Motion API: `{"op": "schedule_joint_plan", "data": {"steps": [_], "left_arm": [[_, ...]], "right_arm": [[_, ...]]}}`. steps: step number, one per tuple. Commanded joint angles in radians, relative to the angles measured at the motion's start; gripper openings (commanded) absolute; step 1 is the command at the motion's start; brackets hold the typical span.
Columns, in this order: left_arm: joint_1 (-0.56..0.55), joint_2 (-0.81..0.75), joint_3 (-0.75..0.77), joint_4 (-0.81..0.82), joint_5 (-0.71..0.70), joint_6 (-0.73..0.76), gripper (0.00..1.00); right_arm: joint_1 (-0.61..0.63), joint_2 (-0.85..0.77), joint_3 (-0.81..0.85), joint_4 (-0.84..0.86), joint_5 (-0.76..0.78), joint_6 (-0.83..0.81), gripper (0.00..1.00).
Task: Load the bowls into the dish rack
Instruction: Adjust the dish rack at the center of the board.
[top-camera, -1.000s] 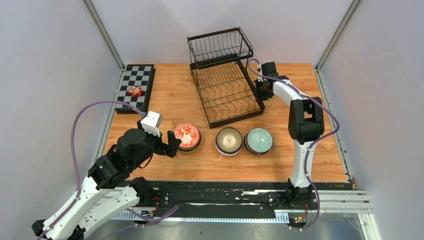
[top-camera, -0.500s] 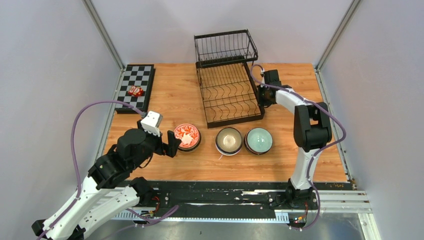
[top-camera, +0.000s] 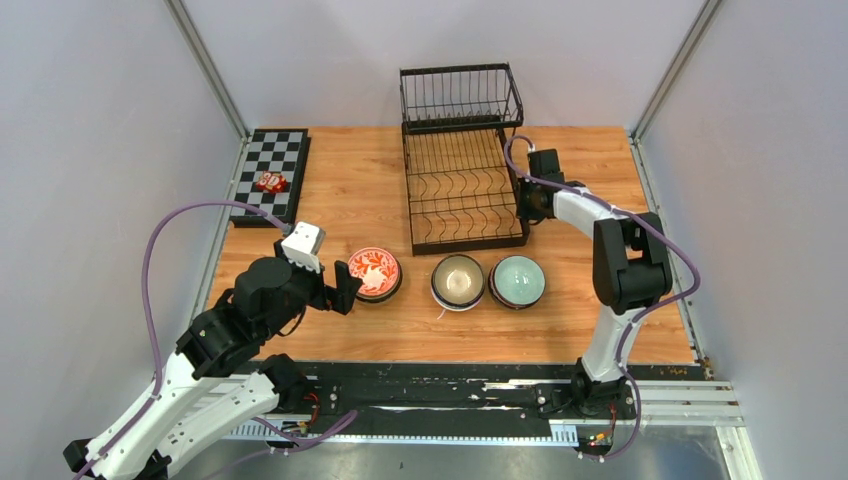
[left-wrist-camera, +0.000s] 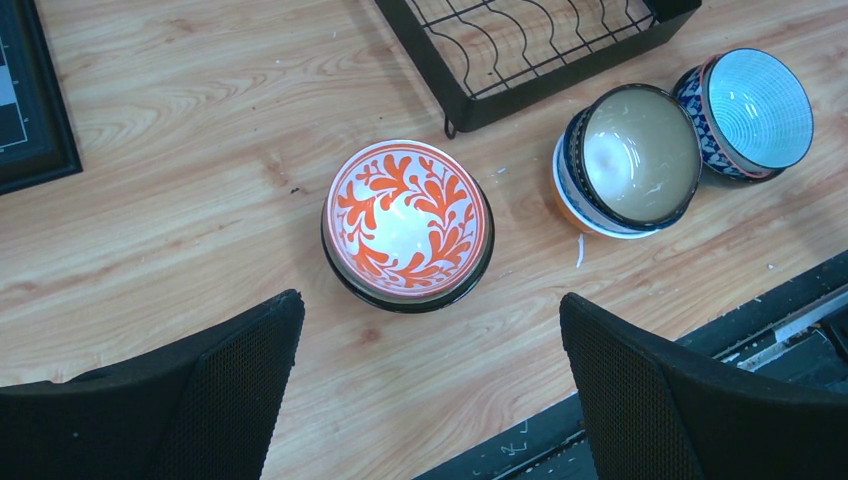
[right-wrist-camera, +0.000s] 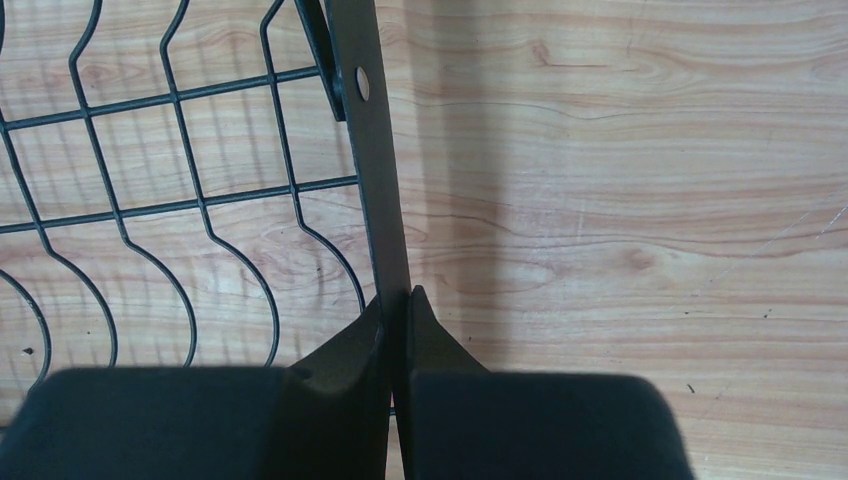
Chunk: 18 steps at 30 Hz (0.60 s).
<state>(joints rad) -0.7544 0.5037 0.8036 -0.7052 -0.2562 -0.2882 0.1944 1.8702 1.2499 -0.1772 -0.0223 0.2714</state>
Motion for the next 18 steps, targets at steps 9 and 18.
{"op": "schedule_joint_plan", "data": {"steps": [9, 18], "left_arm": [[-0.005, 0.013, -0.004, 0.003, -0.011, -0.003, 1.0], [-0.005, 0.011, -0.004, 0.002, -0.011, -0.002, 1.0]], "right_arm": [[0.065, 0.088, 0.141, -0.027, 0.006, 0.128, 0.03], [0.074, 0.093, 0.156, -0.045, 0.012, 0.118, 0.04]]}}
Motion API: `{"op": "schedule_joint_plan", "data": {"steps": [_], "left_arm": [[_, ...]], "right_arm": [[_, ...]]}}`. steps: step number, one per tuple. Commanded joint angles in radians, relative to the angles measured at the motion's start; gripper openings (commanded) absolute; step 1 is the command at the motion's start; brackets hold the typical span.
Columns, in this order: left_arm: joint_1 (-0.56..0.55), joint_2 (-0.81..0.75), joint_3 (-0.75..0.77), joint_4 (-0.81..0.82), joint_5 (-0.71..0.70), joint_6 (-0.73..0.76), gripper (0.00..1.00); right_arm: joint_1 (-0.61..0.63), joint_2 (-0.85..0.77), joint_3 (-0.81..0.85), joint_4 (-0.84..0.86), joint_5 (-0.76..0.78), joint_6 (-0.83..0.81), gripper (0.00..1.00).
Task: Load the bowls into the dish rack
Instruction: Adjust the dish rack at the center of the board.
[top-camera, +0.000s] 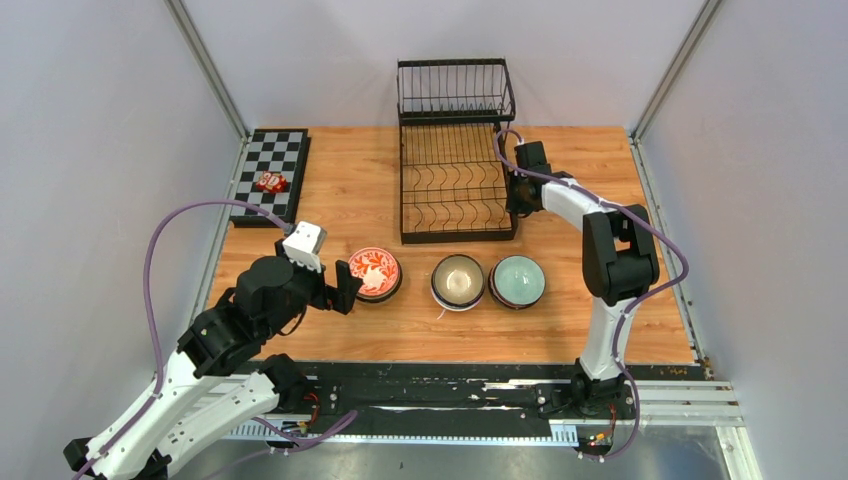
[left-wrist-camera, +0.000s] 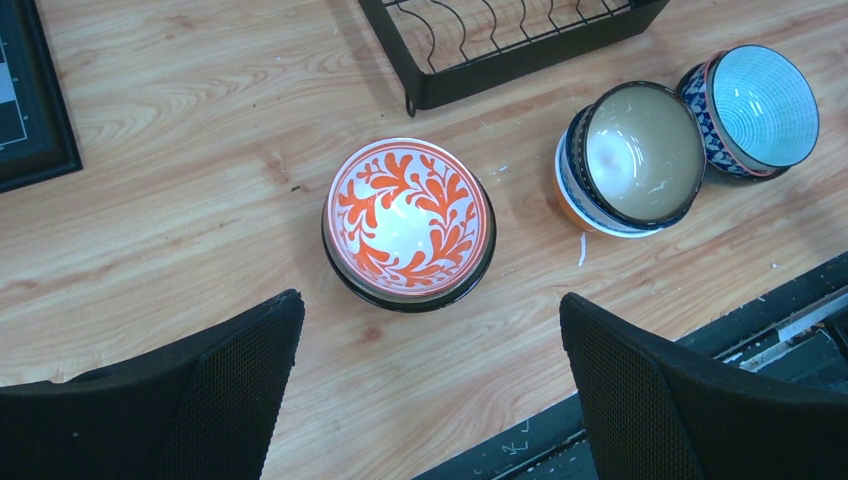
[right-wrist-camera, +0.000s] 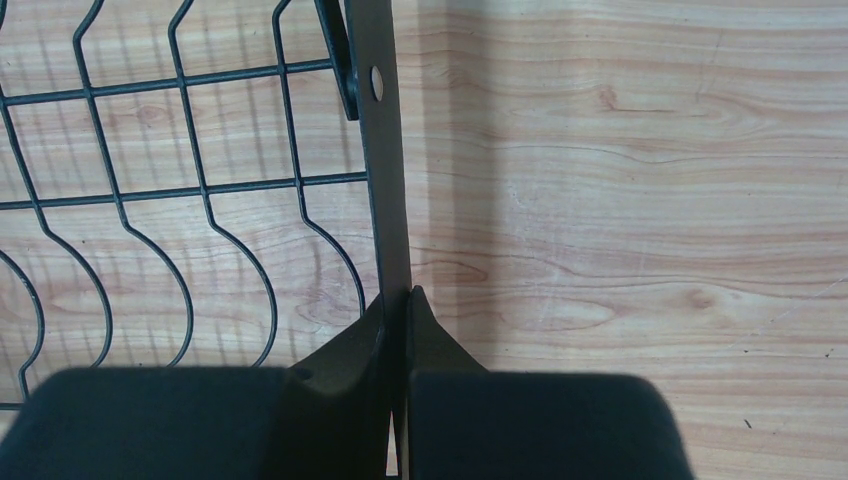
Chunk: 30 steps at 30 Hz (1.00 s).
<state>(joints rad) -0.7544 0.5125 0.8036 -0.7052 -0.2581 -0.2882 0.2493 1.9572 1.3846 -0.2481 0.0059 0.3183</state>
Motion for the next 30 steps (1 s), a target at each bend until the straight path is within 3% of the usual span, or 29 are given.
{"op": "schedule_joint_plan", "data": {"steps": [1, 6, 12, 24, 30], "left_arm": [[-0.005, 0.004, -0.004, 0.003, -0.008, -0.002, 1.0], [-0.005, 0.01, -0.003, 0.002, -0.004, -0.003, 1.0], [-0.006, 0.008, -0.001, 0.0, -0.009, -0.008, 1.0], [-0.005, 0.08, 0.023, 0.016, 0.033, -0.048, 1.0], [-0.005, 0.155, 0.056, 0.049, -0.03, -0.07, 1.0]], "right_arm": [[0.019, -0.004, 0.018, 0.026, -0.014, 0.068, 0.07], [0.021, -0.064, 0.008, 0.017, -0.007, 0.06, 0.17], [0.027, -0.156, -0.007, -0.014, 0.042, 0.041, 0.41], [0.094, -0.495, -0.239, -0.067, 0.1, 0.013, 0.59], [0.103, -0.57, -0.284, -0.122, 0.094, -0.003, 0.61]]}}
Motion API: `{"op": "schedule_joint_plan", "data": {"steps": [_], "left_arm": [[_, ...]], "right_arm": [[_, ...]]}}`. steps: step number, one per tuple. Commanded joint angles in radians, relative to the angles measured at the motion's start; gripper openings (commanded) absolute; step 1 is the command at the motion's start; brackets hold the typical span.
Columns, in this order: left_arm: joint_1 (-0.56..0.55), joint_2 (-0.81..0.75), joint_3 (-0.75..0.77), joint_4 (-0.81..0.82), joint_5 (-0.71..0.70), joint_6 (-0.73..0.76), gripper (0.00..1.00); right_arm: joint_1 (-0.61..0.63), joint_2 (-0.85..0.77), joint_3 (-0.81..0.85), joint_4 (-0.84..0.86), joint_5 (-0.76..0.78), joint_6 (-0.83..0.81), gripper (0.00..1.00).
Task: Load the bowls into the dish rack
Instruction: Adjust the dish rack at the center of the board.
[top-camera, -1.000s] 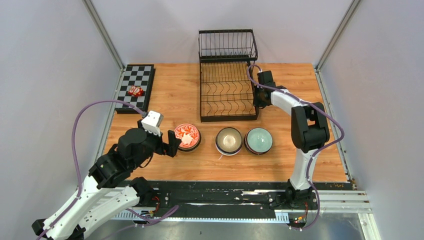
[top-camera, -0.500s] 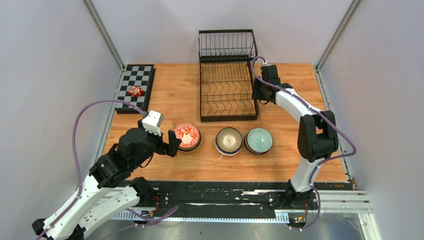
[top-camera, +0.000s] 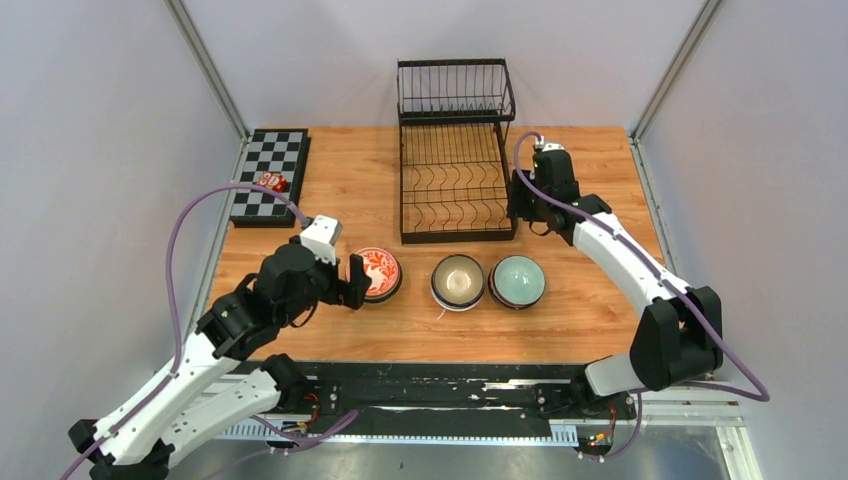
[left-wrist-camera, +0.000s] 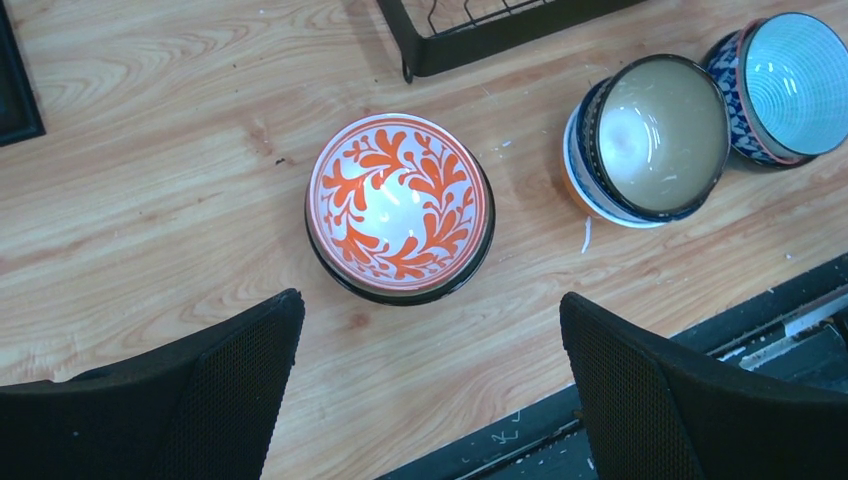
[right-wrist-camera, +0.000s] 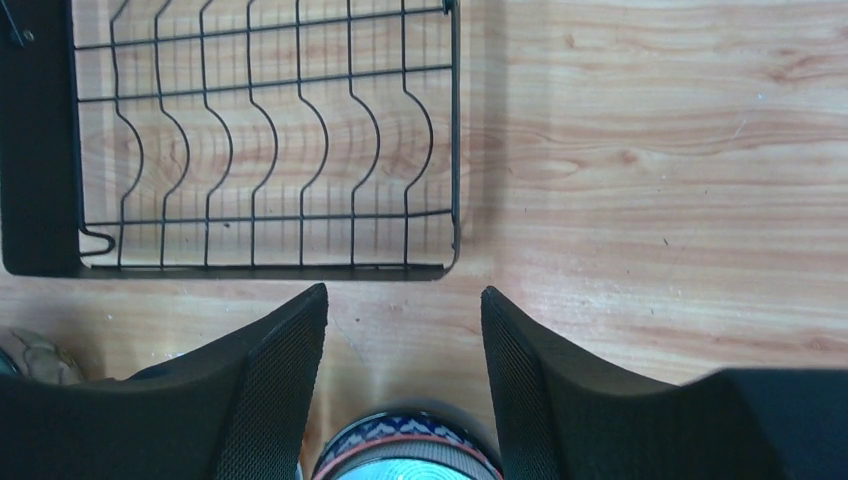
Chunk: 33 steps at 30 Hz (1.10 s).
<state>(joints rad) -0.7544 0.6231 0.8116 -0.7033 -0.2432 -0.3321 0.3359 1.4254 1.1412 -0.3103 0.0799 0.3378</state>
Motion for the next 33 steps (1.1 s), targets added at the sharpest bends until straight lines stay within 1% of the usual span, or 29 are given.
{"op": "schedule_joint_plan", "data": {"steps": [1, 4, 8, 11, 17, 19, 25, 29, 33], "left_arm": [[-0.005, 0.071, 0.065, 0.062, -0.063, -0.028, 1.0], [-0.005, 0.196, 0.131, 0.1, -0.076, -0.031, 1.0], [0.002, 0.361, 0.227, 0.132, -0.133, -0.025, 1.0], [0.044, 0.473, 0.285, 0.173, -0.085, -0.033, 1.0], [0.128, 0.691, 0.351, 0.292, -0.05, -0.045, 0.98], [0.155, 0.777, 0.401, 0.321, -0.03, -0.04, 0.97], [0.221, 1.031, 0.553, 0.318, 0.071, -0.046, 0.9], [0.259, 1.154, 0.623, 0.312, 0.094, -0.061, 0.86], [0.298, 1.231, 0.649, 0.326, 0.128, -0.086, 0.79]], "right_arm": [[0.018, -0.045, -0.049, -0.061, 0.03, -0.024, 0.61], [0.017, -0.036, -0.054, -0.065, 0.069, -0.039, 0.63], [0.016, -0.002, -0.029, -0.072, 0.086, -0.054, 0.63], [0.009, 0.036, -0.001, -0.07, 0.073, -0.057, 0.64], [-0.011, 0.144, 0.092, -0.069, 0.034, -0.07, 0.64], [-0.02, 0.183, 0.128, -0.069, 0.024, -0.076, 0.63], [-0.048, 0.269, 0.193, -0.065, -0.003, -0.078, 0.6], [-0.072, 0.329, 0.237, -0.061, -0.03, -0.076, 0.57], [-0.077, 0.39, 0.281, -0.061, -0.041, -0.077, 0.54]]}}
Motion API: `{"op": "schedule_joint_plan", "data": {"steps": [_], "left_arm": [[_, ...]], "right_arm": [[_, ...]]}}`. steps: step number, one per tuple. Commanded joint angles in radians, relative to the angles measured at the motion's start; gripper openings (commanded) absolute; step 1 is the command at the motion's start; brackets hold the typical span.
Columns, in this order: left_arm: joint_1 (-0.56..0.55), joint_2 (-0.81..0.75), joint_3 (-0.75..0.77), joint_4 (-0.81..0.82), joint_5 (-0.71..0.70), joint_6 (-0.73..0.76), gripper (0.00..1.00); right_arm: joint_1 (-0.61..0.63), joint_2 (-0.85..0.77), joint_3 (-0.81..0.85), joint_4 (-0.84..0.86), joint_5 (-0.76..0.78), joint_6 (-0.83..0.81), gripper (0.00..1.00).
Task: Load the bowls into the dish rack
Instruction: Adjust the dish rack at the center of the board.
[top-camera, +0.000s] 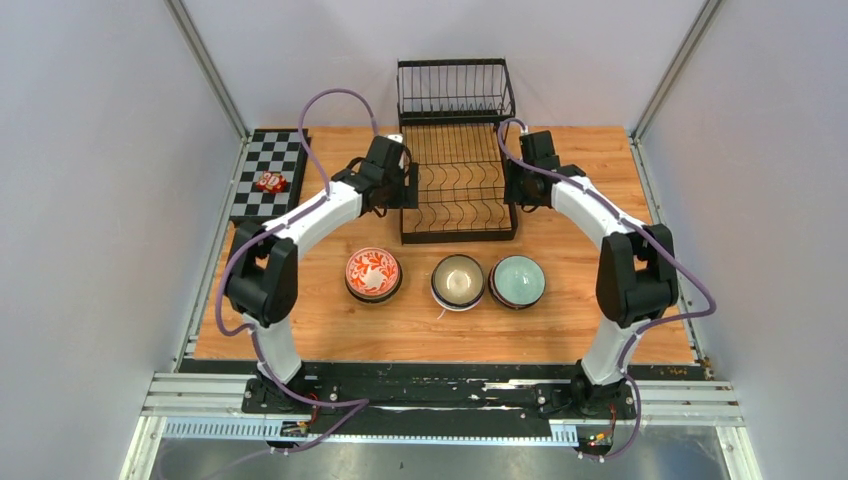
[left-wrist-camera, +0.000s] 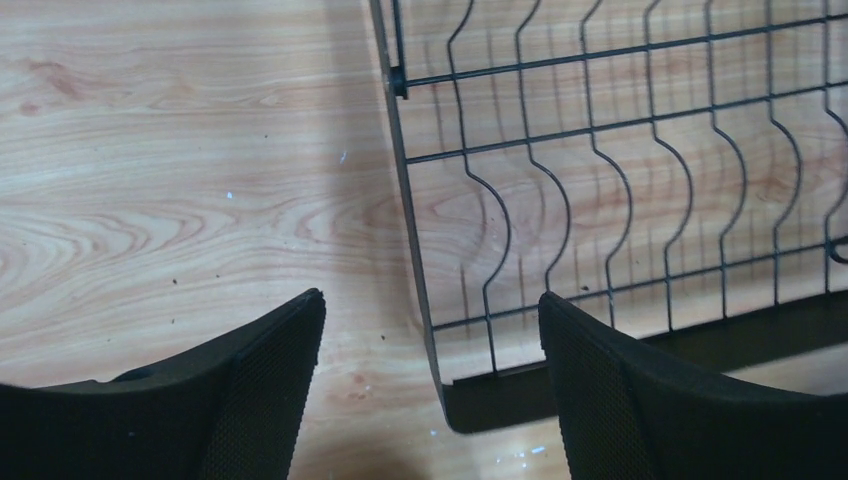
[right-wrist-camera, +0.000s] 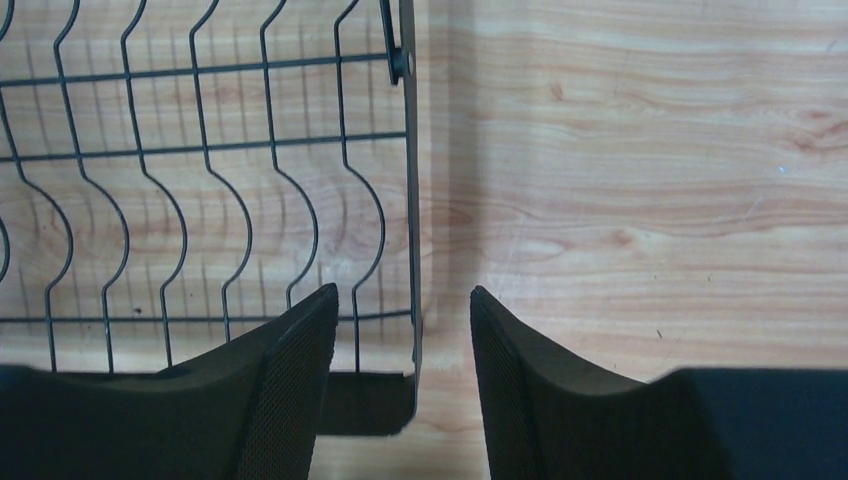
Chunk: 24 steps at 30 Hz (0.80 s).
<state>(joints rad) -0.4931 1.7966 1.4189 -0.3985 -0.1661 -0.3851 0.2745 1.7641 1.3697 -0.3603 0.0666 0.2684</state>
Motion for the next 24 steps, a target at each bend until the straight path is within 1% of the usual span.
{"op": "schedule_joint_plan", "data": {"steps": [1, 6, 10, 12, 14, 20, 24], "left_arm": [[0.044, 0.076, 0.051, 0.018, 0.057, -0.036, 0.77], [0.056, 0.146, 0.087, 0.011, 0.068, -0.018, 0.68], [0.056, 0.177, 0.089, 0.02, 0.075, -0.015, 0.58], [0.056, 0.191, 0.089, 0.022, 0.085, -0.015, 0.54], [0.056, 0.2, 0.08, 0.033, 0.096, -0.014, 0.5], [0.057, 0.205, 0.063, 0.042, 0.117, -0.018, 0.35], [0.057, 0.196, 0.057, 0.041, 0.129, -0.023, 0.25]], "right_arm": [[-0.017, 0.064, 0.061, -0.011, -0.029, -0.008, 0.53], [-0.018, 0.116, 0.091, -0.009, -0.039, -0.004, 0.51], [-0.019, 0.135, 0.098, -0.009, -0.041, -0.002, 0.46], [-0.018, 0.139, 0.097, -0.006, -0.036, 0.0, 0.45], [-0.018, 0.146, 0.093, -0.006, -0.037, 0.0, 0.43], [-0.018, 0.153, 0.071, 0.003, -0.033, 0.001, 0.32], [-0.018, 0.156, 0.061, 0.008, -0.034, -0.003, 0.29]]}}
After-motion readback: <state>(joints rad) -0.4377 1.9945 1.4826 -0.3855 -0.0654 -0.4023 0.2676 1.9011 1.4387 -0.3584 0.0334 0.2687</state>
